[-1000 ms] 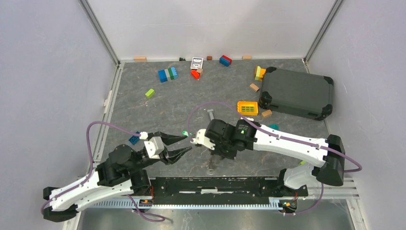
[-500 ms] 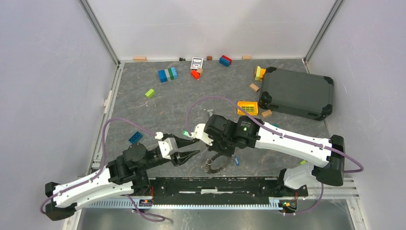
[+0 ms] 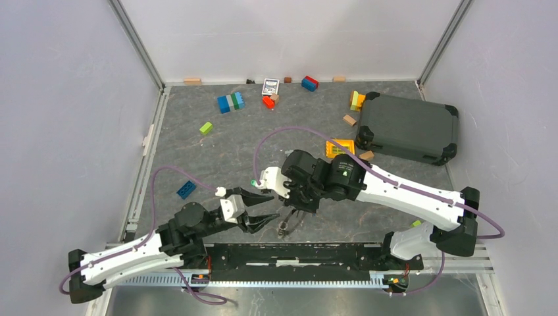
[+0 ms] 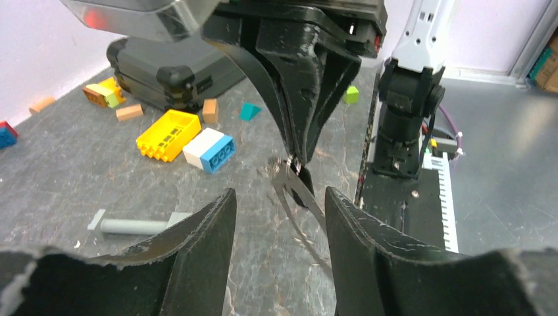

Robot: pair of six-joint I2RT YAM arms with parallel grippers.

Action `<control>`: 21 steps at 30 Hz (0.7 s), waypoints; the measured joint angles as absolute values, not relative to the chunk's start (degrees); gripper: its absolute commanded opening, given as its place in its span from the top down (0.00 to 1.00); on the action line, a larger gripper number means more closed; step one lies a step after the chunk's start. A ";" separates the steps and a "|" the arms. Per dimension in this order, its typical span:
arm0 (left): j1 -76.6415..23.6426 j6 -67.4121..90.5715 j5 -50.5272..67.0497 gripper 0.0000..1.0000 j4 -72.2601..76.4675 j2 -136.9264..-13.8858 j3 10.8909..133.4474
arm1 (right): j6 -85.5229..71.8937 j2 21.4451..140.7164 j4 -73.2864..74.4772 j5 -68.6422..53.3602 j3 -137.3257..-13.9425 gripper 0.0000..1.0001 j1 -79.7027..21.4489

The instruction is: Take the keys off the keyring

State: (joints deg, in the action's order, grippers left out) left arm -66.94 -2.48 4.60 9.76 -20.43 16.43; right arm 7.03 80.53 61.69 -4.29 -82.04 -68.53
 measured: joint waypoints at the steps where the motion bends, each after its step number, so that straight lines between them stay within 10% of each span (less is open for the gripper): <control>1: -66.94 -2.48 4.60 0.44 10.48 -20.64 16.36 | 7.73 80.51 61.84 -5.28 -82.54 1.00 -68.53; 21: -66.94 -2.42 9.21 0.54 18.06 -27.94 17.28 | 13.17 80.29 60.86 -13.32 -84.05 1.00 -68.53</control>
